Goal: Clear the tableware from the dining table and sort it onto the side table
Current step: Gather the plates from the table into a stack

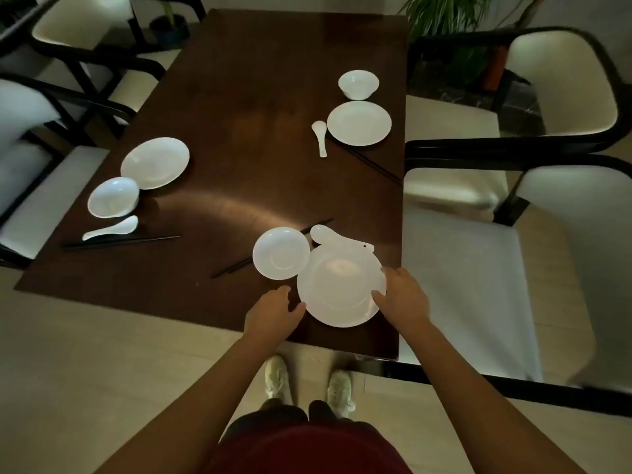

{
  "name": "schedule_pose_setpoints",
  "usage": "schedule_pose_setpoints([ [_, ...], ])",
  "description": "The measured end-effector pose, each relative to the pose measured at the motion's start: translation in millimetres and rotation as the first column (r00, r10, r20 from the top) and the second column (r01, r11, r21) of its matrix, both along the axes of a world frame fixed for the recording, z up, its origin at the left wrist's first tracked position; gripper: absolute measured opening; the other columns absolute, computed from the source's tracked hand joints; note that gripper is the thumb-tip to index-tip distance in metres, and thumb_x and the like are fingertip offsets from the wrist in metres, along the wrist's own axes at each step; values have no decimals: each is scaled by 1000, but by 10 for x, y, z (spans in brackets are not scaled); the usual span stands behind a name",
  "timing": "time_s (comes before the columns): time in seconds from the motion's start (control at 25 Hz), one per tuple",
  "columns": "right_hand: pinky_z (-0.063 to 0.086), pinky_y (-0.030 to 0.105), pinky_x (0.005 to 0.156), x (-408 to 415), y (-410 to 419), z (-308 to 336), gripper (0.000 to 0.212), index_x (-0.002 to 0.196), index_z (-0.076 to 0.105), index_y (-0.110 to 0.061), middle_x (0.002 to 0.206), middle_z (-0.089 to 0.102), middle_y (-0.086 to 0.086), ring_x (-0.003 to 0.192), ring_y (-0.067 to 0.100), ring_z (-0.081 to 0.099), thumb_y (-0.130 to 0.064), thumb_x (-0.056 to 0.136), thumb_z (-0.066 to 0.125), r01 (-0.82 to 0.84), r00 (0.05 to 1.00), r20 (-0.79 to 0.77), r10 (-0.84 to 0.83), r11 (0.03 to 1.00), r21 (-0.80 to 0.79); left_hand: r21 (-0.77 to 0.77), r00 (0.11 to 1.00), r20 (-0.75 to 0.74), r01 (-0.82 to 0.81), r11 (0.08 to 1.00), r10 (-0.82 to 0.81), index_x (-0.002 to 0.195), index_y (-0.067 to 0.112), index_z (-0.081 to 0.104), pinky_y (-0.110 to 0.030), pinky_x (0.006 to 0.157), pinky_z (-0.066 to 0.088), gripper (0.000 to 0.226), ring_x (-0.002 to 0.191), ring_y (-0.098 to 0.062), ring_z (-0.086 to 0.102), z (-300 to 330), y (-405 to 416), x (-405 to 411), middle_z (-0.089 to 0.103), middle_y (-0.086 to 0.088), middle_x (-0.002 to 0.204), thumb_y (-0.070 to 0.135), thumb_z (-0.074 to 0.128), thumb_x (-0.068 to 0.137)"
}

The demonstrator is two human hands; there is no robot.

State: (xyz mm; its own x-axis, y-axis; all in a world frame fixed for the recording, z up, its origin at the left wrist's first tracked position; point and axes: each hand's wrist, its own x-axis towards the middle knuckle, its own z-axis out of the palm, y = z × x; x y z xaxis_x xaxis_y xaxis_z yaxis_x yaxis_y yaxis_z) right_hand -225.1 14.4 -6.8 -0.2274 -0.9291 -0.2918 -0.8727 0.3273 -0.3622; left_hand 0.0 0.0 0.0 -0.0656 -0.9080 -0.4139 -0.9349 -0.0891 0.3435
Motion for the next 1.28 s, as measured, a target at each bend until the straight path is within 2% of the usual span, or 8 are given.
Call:
schedule_pose_setpoints([
  [0.12,47,42,91,-28,-66,-105,43,120,48,-11,121,54,12,109,31,55,-23,82,62,128,986,100,-137,988,84,204,949,-191,-210,956,249,107,3,58,-29,86,45,31,105,-24,60,-74,-95,-96,65,-14,115,27,56,88],
  [0.24,47,39,90,-27,-105,-222,39,118,51,-6,117,59,16,104,31,57,-13,80,61,170,958,209,-194,977,129,558,595,-426,-420,716,682,129,2,45,-34,75,55,41,90,-25,66,-118,-81,-197,64,-19,109,12,54,91],
  [0.4,55,41,83,-95,-29,-261,42,118,55,-8,105,64,15,95,29,61,-1,77,63,349,795,466,-389,921,173,594,437,-471,-485,641,767,115,0,55,-31,68,54,27,76,-21,62,-113,-29,-240,62,-12,85,0,54,88],
  [0.52,58,28,60,-184,84,-172,44,118,55,-7,89,62,8,83,21,62,6,77,63,378,601,656,-457,885,270,614,361,-505,-489,620,784,110,1,57,-32,69,53,25,76,-21,62,-69,49,-237,61,-12,85,-5,53,87],
  [0.72,55,20,51,-395,305,151,42,113,57,-14,84,63,10,80,20,65,5,76,66,364,471,786,-401,900,240,605,345,-585,-417,678,734,108,3,60,-26,62,56,24,83,-23,65,96,245,-244,66,-14,93,-5,54,86],
  [0.92,55,20,55,-353,333,537,39,110,59,-22,87,66,12,84,20,68,-1,78,67,359,420,859,-293,923,139,495,363,-689,-397,773,628,99,11,66,-22,60,57,20,73,-17,71,468,265,-67,74,-7,80,0,59,84],
  [1.12,58,25,59,93,-123,763,40,110,59,-22,92,69,9,85,18,70,2,79,65,303,325,919,-222,945,121,394,343,-736,-484,781,584,100,19,66,-21,60,56,21,77,-15,72,797,-83,377,74,-5,87,5,61,85],
  [1.28,59,26,62,571,-704,791,38,108,58,-24,100,66,5,92,18,67,-3,77,69,274,346,913,-214,954,120,358,338,-741,-532,768,580,104,18,65,-20,62,56,23,79,-13,71,819,-574,801,72,-4,91,5,59,86],
])
